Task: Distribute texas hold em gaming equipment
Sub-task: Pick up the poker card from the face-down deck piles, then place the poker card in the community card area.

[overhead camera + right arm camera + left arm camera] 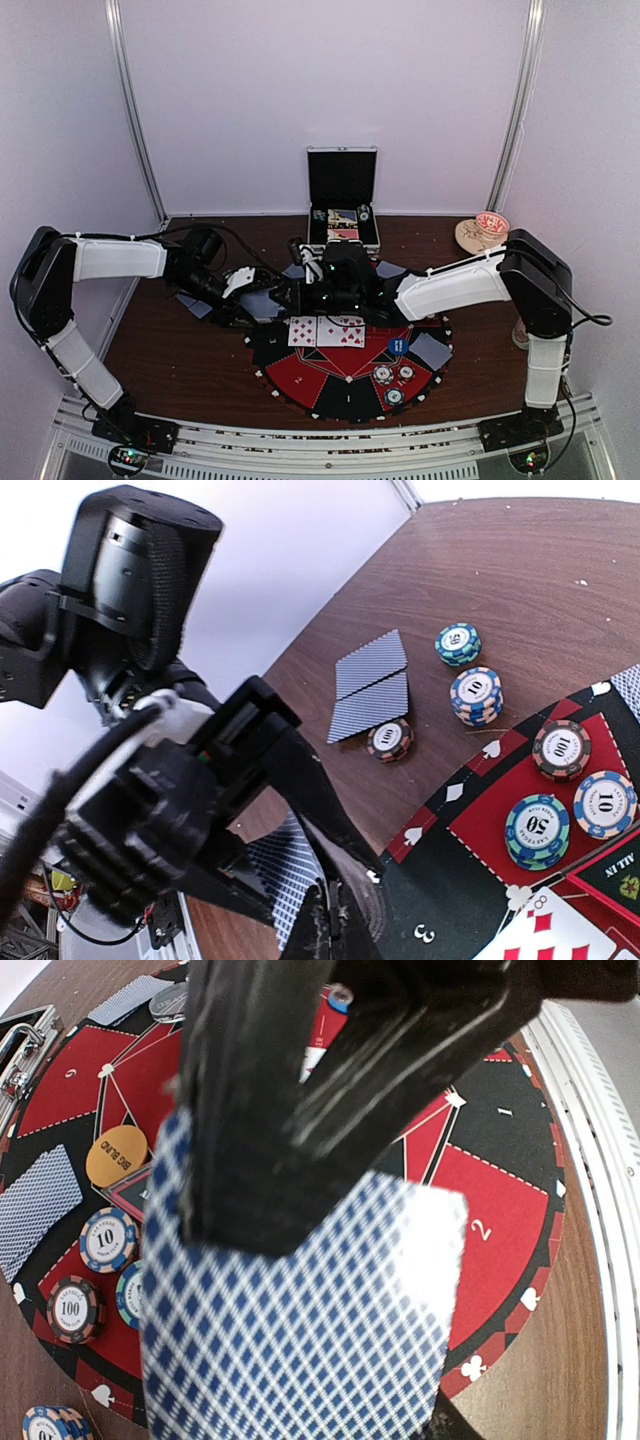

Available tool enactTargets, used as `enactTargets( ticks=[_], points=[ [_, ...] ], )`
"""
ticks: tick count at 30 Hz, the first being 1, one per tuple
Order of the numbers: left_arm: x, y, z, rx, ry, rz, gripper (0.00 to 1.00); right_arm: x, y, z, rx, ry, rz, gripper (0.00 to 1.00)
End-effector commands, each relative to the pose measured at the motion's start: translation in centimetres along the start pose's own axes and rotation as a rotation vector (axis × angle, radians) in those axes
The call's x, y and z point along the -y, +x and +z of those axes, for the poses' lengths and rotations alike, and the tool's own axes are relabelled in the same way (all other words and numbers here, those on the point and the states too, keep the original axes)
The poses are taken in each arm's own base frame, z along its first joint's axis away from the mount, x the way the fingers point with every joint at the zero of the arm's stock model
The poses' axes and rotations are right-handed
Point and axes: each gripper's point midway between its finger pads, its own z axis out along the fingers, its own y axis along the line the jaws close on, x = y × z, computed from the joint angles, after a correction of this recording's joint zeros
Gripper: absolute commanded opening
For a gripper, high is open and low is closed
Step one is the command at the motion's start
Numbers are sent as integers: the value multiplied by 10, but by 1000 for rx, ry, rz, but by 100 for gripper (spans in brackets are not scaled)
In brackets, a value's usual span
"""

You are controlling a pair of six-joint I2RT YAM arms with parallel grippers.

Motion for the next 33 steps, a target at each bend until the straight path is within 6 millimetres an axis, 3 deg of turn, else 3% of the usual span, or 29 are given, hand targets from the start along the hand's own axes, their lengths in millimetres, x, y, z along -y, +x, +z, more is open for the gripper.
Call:
enactTargets(
  ticks=[1,10,21,27,33],
  points=[
    [-2,-9,-1,23,4,24,46,-7,-18,-20,79,-9,-8,0],
    [-3,-10,-2,23,2,22,46,20,-20,-82,294,67,146,0],
    [-3,-11,-2,23,1,19,46,111,12,-158,613,378,438,0],
    [-3,-10,-2,23,1,19,46,134,29,-185,738,568,477,0],
    [-3,-10,-1,23,2,21,46,141,42,-186,740,699,460,0]
  ],
)
